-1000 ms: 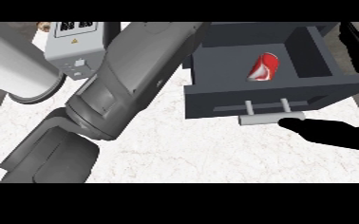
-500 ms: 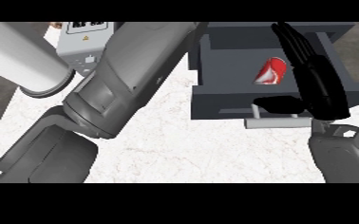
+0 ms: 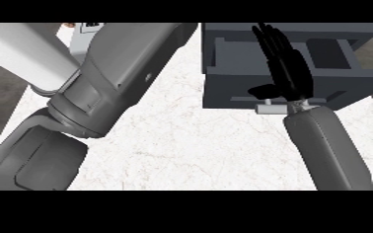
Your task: Pick up the can, place it into the drawer and close the drawer
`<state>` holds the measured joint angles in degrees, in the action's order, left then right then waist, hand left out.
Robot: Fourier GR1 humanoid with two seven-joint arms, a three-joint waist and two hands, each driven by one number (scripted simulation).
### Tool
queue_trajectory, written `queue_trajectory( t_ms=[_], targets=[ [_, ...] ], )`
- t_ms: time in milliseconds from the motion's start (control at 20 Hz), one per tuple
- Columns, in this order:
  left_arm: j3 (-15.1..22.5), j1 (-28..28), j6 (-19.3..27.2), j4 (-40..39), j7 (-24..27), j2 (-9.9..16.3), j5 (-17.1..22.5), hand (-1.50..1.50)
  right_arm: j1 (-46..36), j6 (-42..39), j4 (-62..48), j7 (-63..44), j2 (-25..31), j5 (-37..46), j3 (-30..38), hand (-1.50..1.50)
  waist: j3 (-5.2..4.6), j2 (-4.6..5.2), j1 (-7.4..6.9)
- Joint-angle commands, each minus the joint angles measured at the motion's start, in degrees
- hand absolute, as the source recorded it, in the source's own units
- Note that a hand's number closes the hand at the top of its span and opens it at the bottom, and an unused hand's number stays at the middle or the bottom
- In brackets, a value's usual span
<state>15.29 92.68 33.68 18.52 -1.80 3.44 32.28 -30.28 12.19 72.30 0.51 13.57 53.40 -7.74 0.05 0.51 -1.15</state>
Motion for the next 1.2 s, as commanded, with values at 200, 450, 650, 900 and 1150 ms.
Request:
queue_trajectory(
  t_ms=[200,450,650,900,1150],
  targets=[
    [0.11,-1.69,-0.6,3.48,-3.89,3.95,-1.64,-1.5,-13.06,10.17,-21.73,1.52,-2.1,4.96,4.41,-1.5,-0.01,-0.12,-1.12],
    [1.32,-5.4,-1.52,8.02,-5.93,5.05,-2.41,-1.5,-17.86,20.69,-32.51,3.65,-3.04,6.38,7.58,-1.5,0.01,-0.15,-2.74],
    [1.74,-9.78,-1.37,11.53,-5.61,5.81,-2.89,-1.5,-25.86,22.37,-38.63,0.93,-4.29,8.32,8.44,-1.5,-0.03,-0.02,-3.43],
    [1.96,-12.72,-3.8,15.11,-8.14,9.62,-3.24,-1.5,-30.4,26.95,-45.8,1.52,-4.49,9.68,9.57,-1.5,-0.03,0.24,-3.68],
    [2.47,-15.31,-4.2,20.86,-9.62,11.39,-3.29,-1.5,-34.9,26.44,-50.49,2.74,-1.47,8.14,12.37,-1.5,-0.01,0.48,-5.52]
  ],
)
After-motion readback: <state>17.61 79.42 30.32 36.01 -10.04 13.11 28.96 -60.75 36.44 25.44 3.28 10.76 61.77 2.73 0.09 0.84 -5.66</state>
